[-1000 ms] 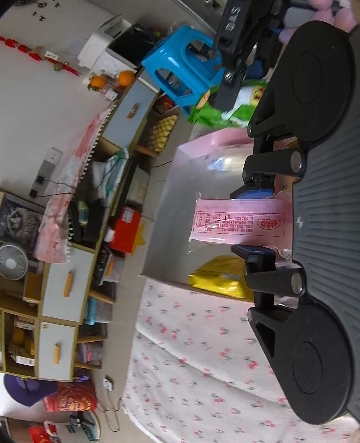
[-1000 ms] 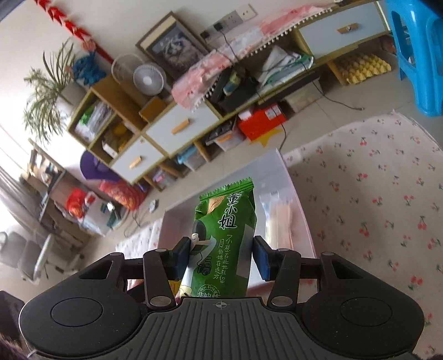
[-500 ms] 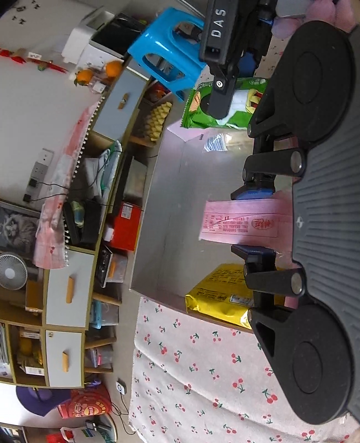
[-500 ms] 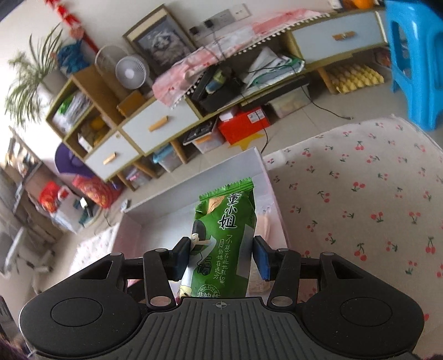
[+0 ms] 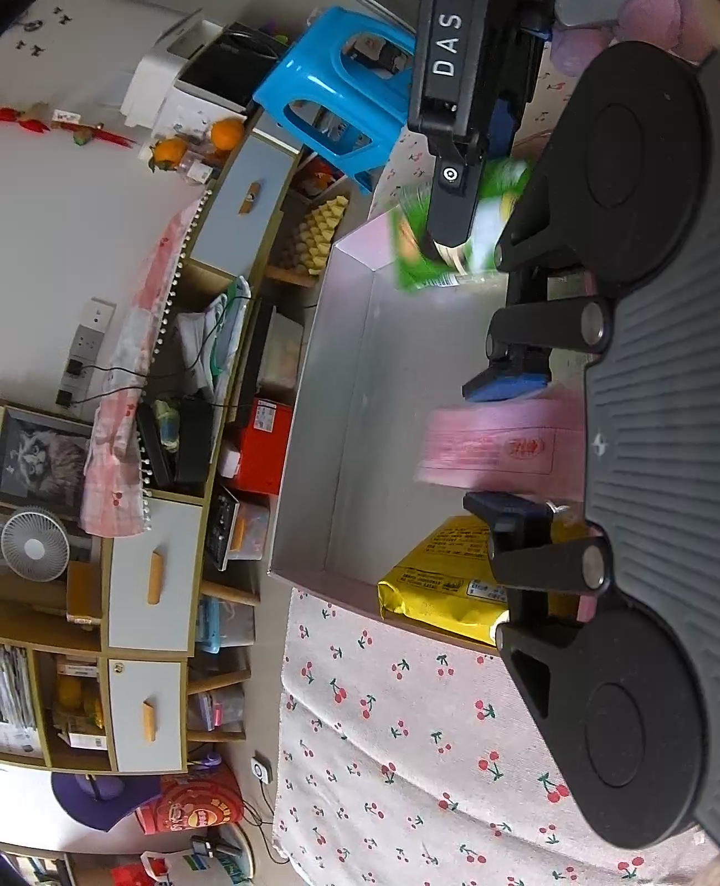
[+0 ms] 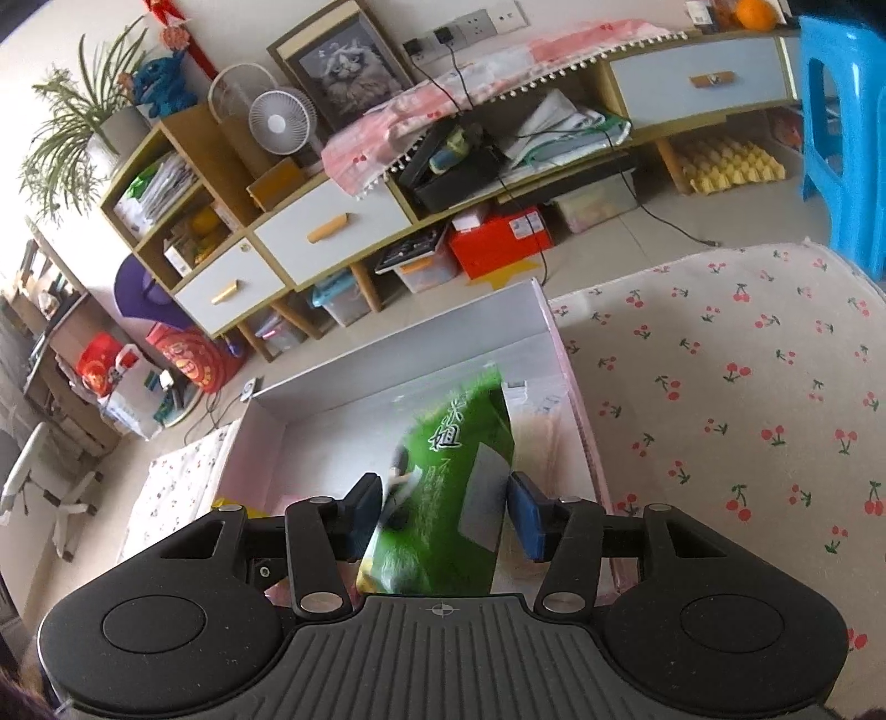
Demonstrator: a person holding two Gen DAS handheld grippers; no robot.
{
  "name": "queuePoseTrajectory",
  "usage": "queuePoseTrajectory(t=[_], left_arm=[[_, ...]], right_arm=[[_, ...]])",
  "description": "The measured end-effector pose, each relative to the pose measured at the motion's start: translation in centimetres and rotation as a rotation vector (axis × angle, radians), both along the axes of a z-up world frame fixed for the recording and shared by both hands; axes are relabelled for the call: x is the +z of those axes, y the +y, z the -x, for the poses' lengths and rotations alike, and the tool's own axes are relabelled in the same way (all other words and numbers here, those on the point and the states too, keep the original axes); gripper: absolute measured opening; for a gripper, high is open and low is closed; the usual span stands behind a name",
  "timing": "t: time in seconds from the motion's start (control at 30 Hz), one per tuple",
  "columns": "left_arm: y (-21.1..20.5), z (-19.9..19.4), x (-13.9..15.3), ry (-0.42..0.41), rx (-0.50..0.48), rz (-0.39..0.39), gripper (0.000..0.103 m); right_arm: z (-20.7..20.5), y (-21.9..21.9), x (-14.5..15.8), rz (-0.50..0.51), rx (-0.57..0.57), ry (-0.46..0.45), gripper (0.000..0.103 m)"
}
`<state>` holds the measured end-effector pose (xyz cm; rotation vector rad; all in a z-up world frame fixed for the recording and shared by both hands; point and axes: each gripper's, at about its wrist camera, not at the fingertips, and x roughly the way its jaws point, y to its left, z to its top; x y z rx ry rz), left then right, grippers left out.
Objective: Organize snacks
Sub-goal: 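Lower the pink bar and green packet into the pink box, open both tools, then withdraw both tools from the box back over the snack pile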
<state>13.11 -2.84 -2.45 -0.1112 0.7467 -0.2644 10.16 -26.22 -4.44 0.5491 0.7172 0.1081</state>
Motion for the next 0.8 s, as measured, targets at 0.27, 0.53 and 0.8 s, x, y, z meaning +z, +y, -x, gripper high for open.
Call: queuePoseTrajectory(t=[0.27,0.53,0.8], left_arm=[[0.1,0.6,0.6,0.033,-0.038,0.012,0.065],[1.4,2.5,1.6,0.054,-0.043,0.026,0.080],[2.3,4.6,1.9,0.070,-0.069,-0.025,0.093]], right_arm=[[0.8,-1.3,0.9,-0.030,-0.021,-0.001,0.072],[2.9,-1.9,2.2,0.021,-0.012,0.011,0.081],[5.6,-2.5,2.6,0.101,-0.001,0.055,0.088]])
